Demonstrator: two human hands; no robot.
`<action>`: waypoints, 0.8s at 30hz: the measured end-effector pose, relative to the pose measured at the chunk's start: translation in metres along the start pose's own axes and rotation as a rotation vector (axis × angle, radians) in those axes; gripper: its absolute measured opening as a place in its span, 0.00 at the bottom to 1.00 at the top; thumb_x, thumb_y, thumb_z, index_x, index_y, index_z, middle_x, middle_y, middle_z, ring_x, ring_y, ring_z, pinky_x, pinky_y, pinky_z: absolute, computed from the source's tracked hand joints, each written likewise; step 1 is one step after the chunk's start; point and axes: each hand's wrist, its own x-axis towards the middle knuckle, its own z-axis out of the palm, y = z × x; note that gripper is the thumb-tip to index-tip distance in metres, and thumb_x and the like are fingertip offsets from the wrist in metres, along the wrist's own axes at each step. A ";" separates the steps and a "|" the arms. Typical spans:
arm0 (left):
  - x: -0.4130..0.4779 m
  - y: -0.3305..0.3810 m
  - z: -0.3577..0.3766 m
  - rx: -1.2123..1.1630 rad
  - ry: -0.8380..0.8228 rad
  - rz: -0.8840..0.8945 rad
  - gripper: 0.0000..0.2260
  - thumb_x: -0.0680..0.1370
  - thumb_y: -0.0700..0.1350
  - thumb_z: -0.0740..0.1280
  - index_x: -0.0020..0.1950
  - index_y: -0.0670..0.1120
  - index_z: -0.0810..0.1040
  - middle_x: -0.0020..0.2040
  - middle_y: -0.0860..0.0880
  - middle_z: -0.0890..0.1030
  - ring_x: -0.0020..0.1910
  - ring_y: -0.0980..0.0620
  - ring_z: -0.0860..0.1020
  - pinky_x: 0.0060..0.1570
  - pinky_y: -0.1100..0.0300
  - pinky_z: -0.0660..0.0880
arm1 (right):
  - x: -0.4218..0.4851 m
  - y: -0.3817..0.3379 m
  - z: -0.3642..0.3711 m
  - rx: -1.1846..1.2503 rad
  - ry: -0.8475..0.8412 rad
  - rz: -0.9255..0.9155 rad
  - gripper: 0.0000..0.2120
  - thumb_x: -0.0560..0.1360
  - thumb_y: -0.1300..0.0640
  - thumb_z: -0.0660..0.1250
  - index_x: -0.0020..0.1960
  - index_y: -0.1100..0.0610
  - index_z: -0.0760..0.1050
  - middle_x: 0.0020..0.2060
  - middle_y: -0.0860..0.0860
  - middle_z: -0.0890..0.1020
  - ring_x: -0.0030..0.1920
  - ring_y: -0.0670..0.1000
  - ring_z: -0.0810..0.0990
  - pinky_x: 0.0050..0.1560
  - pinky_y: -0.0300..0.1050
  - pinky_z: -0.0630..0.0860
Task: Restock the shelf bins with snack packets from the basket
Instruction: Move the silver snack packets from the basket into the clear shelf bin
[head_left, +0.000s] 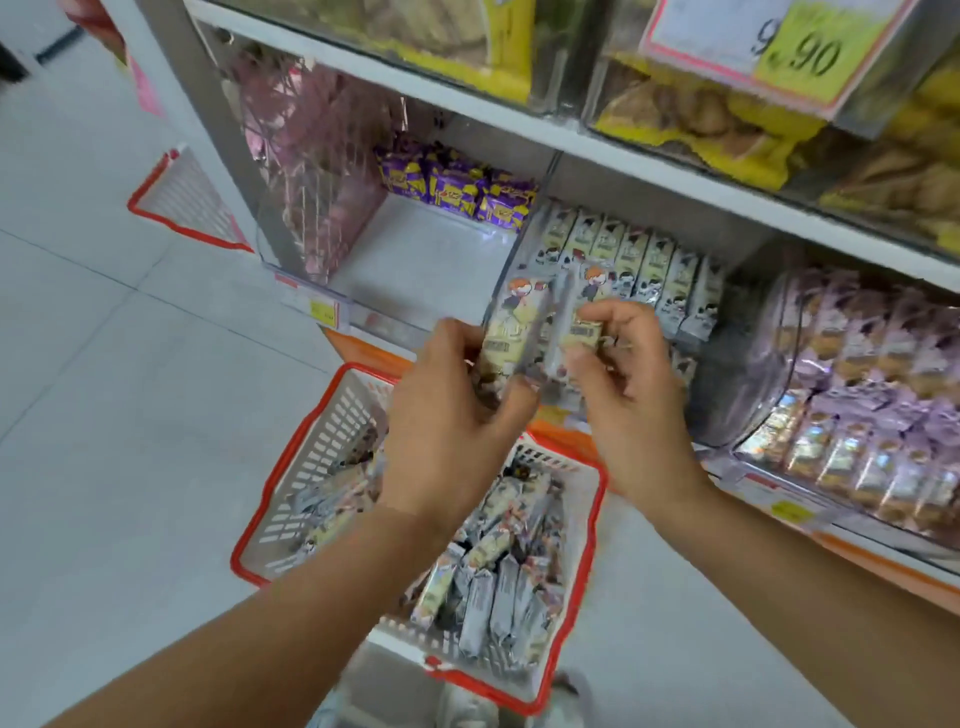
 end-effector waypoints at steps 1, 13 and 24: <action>0.014 0.008 0.009 0.083 -0.041 0.025 0.11 0.73 0.49 0.69 0.52 0.48 0.74 0.42 0.53 0.80 0.40 0.51 0.78 0.40 0.55 0.72 | 0.014 0.006 -0.008 -0.036 0.045 0.024 0.10 0.79 0.63 0.64 0.55 0.49 0.71 0.53 0.58 0.75 0.44 0.46 0.76 0.45 0.33 0.70; 0.096 0.009 0.117 0.798 -0.331 0.113 0.20 0.77 0.45 0.69 0.64 0.40 0.66 0.56 0.39 0.80 0.57 0.38 0.78 0.47 0.52 0.70 | 0.065 0.085 -0.036 -0.430 -0.050 0.310 0.13 0.77 0.62 0.66 0.61 0.57 0.74 0.49 0.51 0.77 0.49 0.51 0.75 0.53 0.48 0.74; 0.091 -0.015 0.099 0.898 -0.403 0.164 0.14 0.81 0.42 0.59 0.65 0.39 0.71 0.63 0.38 0.70 0.60 0.39 0.72 0.57 0.51 0.68 | 0.069 0.090 -0.025 -0.480 -0.078 0.299 0.13 0.77 0.64 0.67 0.60 0.55 0.74 0.48 0.50 0.75 0.47 0.50 0.75 0.44 0.40 0.71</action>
